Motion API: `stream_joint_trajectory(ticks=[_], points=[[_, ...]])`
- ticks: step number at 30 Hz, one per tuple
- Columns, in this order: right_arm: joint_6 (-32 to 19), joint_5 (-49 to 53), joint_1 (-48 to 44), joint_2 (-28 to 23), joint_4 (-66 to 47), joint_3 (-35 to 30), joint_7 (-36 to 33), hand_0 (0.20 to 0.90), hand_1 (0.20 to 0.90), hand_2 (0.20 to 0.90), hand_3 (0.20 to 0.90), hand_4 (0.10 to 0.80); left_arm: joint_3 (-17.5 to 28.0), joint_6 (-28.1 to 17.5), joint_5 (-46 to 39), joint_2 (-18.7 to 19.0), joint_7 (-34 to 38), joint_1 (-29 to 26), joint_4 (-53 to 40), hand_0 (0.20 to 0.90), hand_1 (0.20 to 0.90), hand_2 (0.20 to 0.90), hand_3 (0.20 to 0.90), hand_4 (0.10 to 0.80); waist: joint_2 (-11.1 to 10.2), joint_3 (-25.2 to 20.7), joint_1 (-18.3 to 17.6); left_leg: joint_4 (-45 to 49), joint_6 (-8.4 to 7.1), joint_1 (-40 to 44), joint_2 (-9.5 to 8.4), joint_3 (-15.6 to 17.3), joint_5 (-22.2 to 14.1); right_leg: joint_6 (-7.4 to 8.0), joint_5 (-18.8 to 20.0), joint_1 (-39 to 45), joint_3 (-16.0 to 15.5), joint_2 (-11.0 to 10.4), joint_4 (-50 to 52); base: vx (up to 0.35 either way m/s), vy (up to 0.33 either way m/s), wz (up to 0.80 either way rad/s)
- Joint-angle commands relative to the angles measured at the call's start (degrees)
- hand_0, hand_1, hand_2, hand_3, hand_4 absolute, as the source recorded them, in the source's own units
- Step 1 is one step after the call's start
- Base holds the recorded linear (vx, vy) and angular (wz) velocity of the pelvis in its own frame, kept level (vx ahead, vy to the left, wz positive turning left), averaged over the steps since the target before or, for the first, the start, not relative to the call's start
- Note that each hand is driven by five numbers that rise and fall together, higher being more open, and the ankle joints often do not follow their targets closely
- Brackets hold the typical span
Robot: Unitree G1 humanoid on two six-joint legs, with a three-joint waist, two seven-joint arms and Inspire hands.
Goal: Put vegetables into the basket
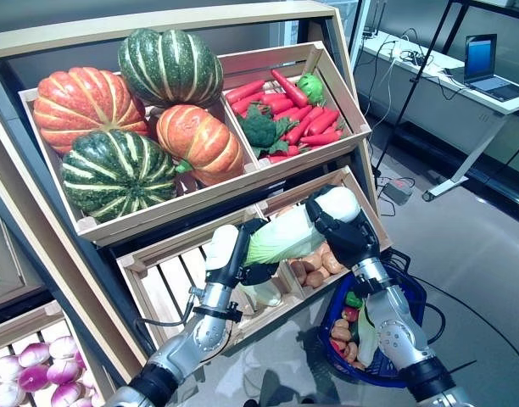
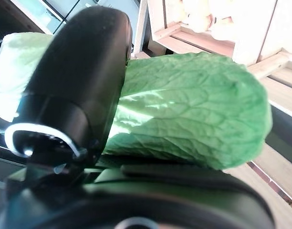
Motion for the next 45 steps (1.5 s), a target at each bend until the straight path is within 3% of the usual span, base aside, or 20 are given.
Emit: stream_joint_trajectory(ticks=[1, 5, 11, 25, 37, 41, 45], points=[[-4.77, 2.59, -6.45, 2.79, -0.37, -1.97, -0.63, 0.300, 0.300, 0.300, 0.300, 0.400, -3.93, -5.94, -2.02, -4.14, -0.67, -11.43, -6.73, 0.900, 0.900, 0.900, 0.900, 0.800, 0.08, -2.93, -0.01, 0.09, 1.66, 0.95, -2.49, 0.41, -6.63, -0.87, -1.75, 1.37, -0.13, 0.05, 0.07, 0.000, 0.000, 0.00], [-5.60, 1.23, -5.94, 2.28, -0.63, -2.96, -1.62, 0.300, 0.300, 0.300, 0.300, 0.400, -3.39, -4.74, -3.70, -3.98, -1.21, -10.33, -6.11, 0.900, 0.900, 0.900, 0.900, 0.800, 0.13, -2.82, -0.07, 0.09, 1.66, 0.87, -2.43, 0.55, -6.54, -0.88, -1.66, 1.23, 0.02, 0.10, 0.07, 0.000, 0.000, 0.00], [-7.00, -0.25, -3.98, 0.89, 0.49, -6.22, -2.28, 0.300, 0.300, 0.300, 0.300, 0.400, 0.59, -3.10, -13.80, -5.19, -4.00, -6.46, -0.95, 0.900, 0.900, 0.900, 0.900, 0.800, 0.07, -2.65, -0.25, 0.09, 1.62, 0.87, -2.17, 1.12, -6.55, -0.89, -1.41, 0.99, 0.40, 0.29, 0.07, 0.000, 0.000, 0.00], [-9.98, -2.26, 0.06, -3.06, 3.07, -14.44, -5.17, 0.300, 0.300, 0.300, 0.300, 0.400, 6.21, 1.58, -12.02, -5.66, -4.60, -0.65, 11.32, 0.900, 0.900, 0.900, 0.900, 0.800, 0.40, -1.79, -1.34, 0.09, 1.51, 0.72, -1.54, 3.13, -6.13, -0.84, -0.68, 0.09, 1.80, 0.46, 0.07, 0.002, -0.004, -0.06], [-13.30, -2.87, 2.96, -5.86, 5.59, -22.51, -9.69, 0.300, 0.300, 0.300, 0.300, 0.400, 10.65, 0.45, -8.60, -4.13, -4.21, 4.08, 17.15, 0.900, 0.900, 0.900, 0.900, 0.800, 0.57, -1.48, -2.00, 0.09, 1.16, 0.72, -1.09, 3.91, -6.10, -0.94, -0.75, -0.36, 2.79, 0.74, 0.07, 0.029, -0.025, -0.05], [-15.11, -8.70, 2.63, -7.22, 6.46, -23.30, -14.24, 0.300, 0.300, 0.300, 0.300, 0.400, 11.25, 0.73, -8.51, -3.53, -3.32, 4.01, 16.85, 0.900, 0.900, 0.900, 0.900, 0.800, 0.75, -1.02, -1.99, 0.09, 1.08, 0.56, -1.01, 3.93, -5.98, -1.01, -0.64, -0.58, 3.05, 0.85, 0.07, 0.019, -0.035, -0.03], [-13.34, -18.21, 2.12, -9.90, 8.30, -22.47, -17.73, 0.300, 0.300, 0.300, 0.300, 0.400, 12.34, 0.96, -9.19, -2.75, -2.82, 3.16, 15.59, 0.900, 0.900, 0.900, 0.900, 0.800, 0.56, -0.76, -1.75, 0.09, 0.93, 0.65, -0.87, 4.03, -6.05, -1.12, -0.76, -0.50, 2.82, 0.89, 0.07, 0.027, -0.057, -0.01]])
